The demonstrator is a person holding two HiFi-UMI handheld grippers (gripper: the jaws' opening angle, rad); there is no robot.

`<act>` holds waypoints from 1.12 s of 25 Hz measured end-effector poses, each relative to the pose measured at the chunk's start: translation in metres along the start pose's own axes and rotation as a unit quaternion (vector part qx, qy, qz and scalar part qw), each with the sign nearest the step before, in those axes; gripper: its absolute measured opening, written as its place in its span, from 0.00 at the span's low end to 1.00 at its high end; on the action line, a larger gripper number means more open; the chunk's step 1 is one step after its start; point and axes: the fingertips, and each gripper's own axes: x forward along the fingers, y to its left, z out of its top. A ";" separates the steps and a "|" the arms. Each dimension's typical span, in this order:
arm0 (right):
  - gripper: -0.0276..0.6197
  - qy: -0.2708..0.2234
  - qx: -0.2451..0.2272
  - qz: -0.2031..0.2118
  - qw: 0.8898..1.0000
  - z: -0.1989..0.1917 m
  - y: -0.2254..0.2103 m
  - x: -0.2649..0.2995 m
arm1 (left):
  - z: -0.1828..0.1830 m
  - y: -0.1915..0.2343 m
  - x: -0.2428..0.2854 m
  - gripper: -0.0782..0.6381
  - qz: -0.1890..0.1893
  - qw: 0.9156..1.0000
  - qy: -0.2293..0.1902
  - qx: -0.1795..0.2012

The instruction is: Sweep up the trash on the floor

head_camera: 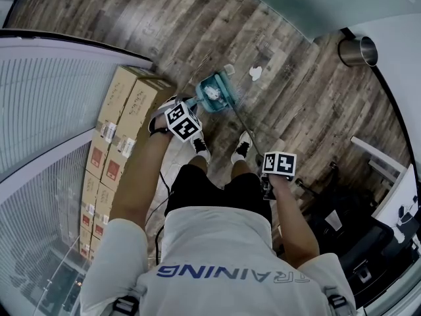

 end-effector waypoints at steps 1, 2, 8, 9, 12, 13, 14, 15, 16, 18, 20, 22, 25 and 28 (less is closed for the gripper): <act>0.20 0.007 0.004 0.014 1.000 -0.003 0.005 0.001 | 0.000 0.000 0.000 0.24 0.000 1.000 0.000 0.000; 0.20 0.015 0.001 0.024 1.000 -0.007 0.010 0.003 | -0.001 0.001 0.000 0.24 0.000 1.000 0.000 0.000; 0.20 0.027 -0.008 0.035 0.999 -0.030 0.026 0.010 | -0.002 0.001 0.001 0.24 -0.002 1.000 0.000 -0.001; 0.20 0.025 -0.007 0.035 0.999 -0.031 0.025 0.010 | -0.002 0.001 0.002 0.24 -0.002 1.000 0.000 -0.001; 0.20 0.021 -0.015 0.031 0.999 -0.027 0.019 0.003 | -0.002 0.001 0.002 0.24 -0.002 1.000 0.000 -0.002; 0.20 0.019 -0.017 0.029 0.999 -0.024 0.015 -0.001 | -0.001 0.002 0.002 0.24 -0.003 1.000 0.000 -0.002; 0.20 0.016 -0.018 0.028 0.999 -0.020 0.011 -0.006 | -0.001 0.002 0.002 0.24 -0.003 1.000 0.000 -0.002; 0.20 0.013 -0.016 0.027 0.999 -0.017 0.007 -0.010 | -0.001 0.003 0.002 0.24 -0.003 1.000 0.000 -0.002; 0.20 0.009 -0.014 0.026 1.000 -0.012 0.003 -0.014 | -0.001 0.003 0.001 0.24 -0.003 1.000 0.000 -0.002; 0.20 -0.001 -0.013 0.016 1.000 -0.002 -0.007 -0.023 | -0.001 0.004 0.001 0.24 -0.004 1.000 0.000 -0.002; 0.20 -0.016 -0.015 -0.001 1.000 0.014 -0.018 -0.029 | 0.000 0.005 0.002 0.24 -0.004 1.000 0.000 -0.001; 0.20 -0.033 -0.015 -0.022 0.999 0.033 -0.030 -0.033 | 0.000 0.005 0.002 0.24 -0.005 1.000 0.000 -0.001; 0.20 -0.057 -0.012 -0.050 0.997 0.067 -0.043 -0.032 | 0.000 0.005 0.001 0.24 -0.005 1.000 0.000 -0.002; 0.20 -0.061 -0.016 -0.071 0.995 0.098 -0.046 -0.020 | -0.001 0.005 0.002 0.24 -0.005 1.000 0.000 -0.002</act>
